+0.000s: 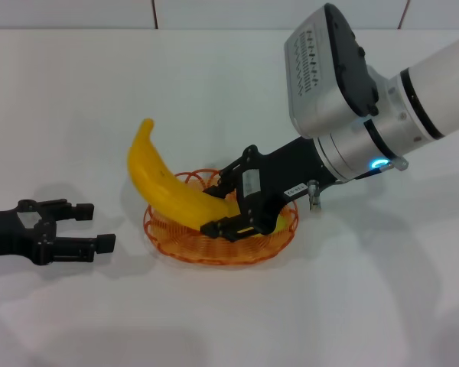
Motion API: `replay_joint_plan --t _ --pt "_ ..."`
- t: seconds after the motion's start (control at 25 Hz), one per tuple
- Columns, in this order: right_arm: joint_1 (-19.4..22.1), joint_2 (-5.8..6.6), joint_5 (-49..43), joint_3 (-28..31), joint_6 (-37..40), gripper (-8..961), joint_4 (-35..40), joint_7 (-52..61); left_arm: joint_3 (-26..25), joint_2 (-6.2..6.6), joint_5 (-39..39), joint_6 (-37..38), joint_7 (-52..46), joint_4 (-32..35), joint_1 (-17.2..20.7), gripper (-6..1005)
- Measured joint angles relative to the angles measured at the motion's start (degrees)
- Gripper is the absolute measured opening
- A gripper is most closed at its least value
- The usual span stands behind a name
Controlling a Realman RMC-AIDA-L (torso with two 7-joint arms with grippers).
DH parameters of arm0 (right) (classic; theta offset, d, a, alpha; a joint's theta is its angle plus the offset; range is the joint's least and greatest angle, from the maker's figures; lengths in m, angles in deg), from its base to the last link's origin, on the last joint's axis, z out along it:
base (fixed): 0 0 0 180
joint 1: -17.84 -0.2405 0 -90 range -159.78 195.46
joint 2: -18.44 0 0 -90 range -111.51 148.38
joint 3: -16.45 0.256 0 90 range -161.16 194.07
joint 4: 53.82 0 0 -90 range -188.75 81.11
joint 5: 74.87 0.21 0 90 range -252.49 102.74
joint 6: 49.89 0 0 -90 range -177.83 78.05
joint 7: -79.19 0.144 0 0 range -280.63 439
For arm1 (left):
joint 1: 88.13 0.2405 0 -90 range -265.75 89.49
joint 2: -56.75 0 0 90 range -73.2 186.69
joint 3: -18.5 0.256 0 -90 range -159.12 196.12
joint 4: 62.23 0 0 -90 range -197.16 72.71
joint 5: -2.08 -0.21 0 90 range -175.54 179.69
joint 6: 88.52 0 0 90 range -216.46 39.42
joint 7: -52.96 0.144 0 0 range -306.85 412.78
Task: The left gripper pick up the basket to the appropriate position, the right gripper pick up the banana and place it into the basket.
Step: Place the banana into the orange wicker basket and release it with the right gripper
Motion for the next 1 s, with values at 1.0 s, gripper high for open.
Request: replay_joint_plan --t 1.0 --pt "-0.39 0.44 -0.47 3.42 1.41 701 -1.29 -1.25 0.39 -0.09 -0.01 -0.04 0.23 -0.1 -0.05 908"
